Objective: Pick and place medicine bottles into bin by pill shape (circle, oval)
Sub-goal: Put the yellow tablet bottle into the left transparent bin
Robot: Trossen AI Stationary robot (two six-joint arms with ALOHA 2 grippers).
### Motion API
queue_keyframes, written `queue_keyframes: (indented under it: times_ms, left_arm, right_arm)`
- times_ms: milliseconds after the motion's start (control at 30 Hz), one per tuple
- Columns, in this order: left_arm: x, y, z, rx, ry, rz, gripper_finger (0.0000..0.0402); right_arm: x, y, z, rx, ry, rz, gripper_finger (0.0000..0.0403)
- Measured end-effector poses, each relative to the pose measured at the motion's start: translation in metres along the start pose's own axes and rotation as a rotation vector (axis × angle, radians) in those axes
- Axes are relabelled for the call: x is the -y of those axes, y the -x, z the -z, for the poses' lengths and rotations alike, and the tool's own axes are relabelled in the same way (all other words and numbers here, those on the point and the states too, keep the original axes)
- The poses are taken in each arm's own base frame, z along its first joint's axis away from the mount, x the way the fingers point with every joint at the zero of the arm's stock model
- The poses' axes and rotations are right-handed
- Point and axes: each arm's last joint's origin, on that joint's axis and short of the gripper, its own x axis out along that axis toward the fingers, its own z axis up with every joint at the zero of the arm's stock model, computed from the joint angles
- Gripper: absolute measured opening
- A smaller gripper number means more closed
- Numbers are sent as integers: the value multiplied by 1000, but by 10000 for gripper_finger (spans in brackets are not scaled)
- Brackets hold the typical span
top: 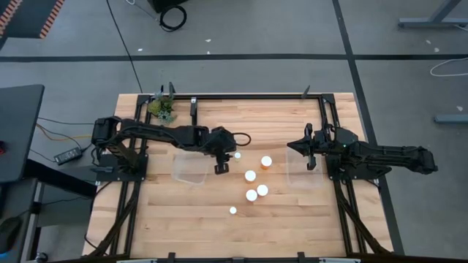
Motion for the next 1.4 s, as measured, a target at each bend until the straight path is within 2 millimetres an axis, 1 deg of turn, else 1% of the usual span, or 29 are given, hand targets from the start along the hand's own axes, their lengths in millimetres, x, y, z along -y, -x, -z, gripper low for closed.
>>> queue_keyframes:
  times_ms: [167, 267, 467, 733, 800, 933, 1233, 1400]
  left_arm:
    - [-7, -10, -1, 14, 8, -35, 138]
    - [-10, -19, 2, -9, 17, -2, 148]
    - [-8, -30, 1, 12, -10, 21, 160]
    - [-9, -29, -15, 175, -32, 14, 182]
    - [-9, -33, -19, 224, -42, 11, 187]
    - [-7, -41, -21, 258, -61, 7, 189]
    - [-7, -78, 2, 89, -74, -4, 185]
    - [-6, -84, 10, 30, -80, 0, 183]
  right_arm:
    - [0, 0, 0, 0, 0, -1, 10]
    - [0, 0, 0, -1, 0, 0, 10]
    - [0, 0, 0, -1, 0, 0, 10]
    - [0, 0, 1, -6, -1, 1, 10]
    - [0, 0, 1, -8, -1, 1, 10]
    - [0, 0, 1, -8, -1, 1, 10]
    - [0, -1, 3, -34, -4, 4, 10]
    - [0, -1, 4, -36, -4, 4, 10]
